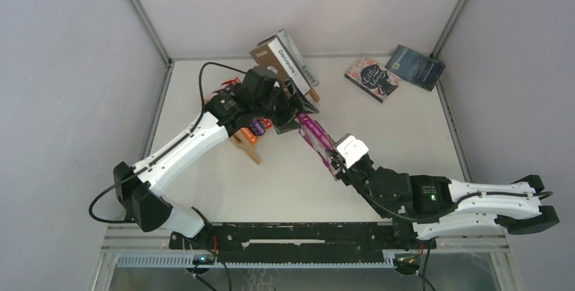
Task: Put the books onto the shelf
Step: Pick up the book from the center of the board.
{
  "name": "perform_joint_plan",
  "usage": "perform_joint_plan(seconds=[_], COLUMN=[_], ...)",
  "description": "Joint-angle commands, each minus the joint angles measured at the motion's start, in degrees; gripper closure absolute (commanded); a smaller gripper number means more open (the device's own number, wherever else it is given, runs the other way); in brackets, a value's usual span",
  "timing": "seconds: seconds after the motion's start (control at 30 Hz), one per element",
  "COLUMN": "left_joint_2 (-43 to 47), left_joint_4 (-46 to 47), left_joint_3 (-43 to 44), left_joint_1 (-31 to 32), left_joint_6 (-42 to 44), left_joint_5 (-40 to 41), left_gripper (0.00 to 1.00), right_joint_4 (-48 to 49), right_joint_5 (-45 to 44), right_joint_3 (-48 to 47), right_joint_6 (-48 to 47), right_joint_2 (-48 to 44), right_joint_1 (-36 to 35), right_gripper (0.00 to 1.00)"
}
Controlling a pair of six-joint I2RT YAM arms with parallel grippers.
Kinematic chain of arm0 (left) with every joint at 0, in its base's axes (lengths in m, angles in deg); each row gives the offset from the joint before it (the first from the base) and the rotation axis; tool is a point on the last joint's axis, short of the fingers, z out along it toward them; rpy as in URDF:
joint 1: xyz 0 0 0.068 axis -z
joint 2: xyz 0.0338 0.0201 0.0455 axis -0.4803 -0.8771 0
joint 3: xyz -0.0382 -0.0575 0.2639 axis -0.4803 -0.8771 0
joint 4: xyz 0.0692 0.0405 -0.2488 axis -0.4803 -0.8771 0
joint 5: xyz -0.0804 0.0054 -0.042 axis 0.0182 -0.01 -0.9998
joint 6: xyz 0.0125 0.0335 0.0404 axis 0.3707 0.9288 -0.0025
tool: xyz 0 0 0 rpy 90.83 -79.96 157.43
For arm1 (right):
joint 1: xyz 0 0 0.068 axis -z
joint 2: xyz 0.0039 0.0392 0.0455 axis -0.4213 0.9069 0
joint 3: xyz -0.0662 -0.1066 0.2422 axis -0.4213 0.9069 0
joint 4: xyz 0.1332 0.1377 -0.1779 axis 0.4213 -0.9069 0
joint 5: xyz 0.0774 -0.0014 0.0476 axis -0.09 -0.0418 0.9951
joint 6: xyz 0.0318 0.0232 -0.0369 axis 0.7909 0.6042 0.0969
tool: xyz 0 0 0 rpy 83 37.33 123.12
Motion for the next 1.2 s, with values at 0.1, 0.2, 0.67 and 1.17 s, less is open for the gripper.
perform_joint_plan(seconds=[0.1,0.2,0.67,1.17], left_joint_2=[-1.19,-1.51,1.74,-1.77], left_joint_4=[4.92,6.20,7.86,3.94], left_joint_3=[-2.25,-2.86,-4.61,5.08], left_joint_1=[-0.47,-0.52,-0.50,4.01], left_joint_6=[-1.29,-1.68,-3.71,-2.15], left_joint_5=[-6.47,-7.83,2.19,12.62], left_gripper=[0.53,0.77,1.00,1.00], right_joint_4=[7.47,8.15,-2.44,-10.19], right_joint_5=[-2.01,-2.08,-0.87,7.99], right_joint_3=[-1.31,-0.68,-2.94,-10.80], right_joint_6=[-5.52,-6.43,4.45,10.19], right_joint_2=[0.42,0.54,3.80,11.52], right_joint_1=[-1.67,-1.69,2.51,7.72], right_gripper=[1.00,1.00,0.68,0.37])
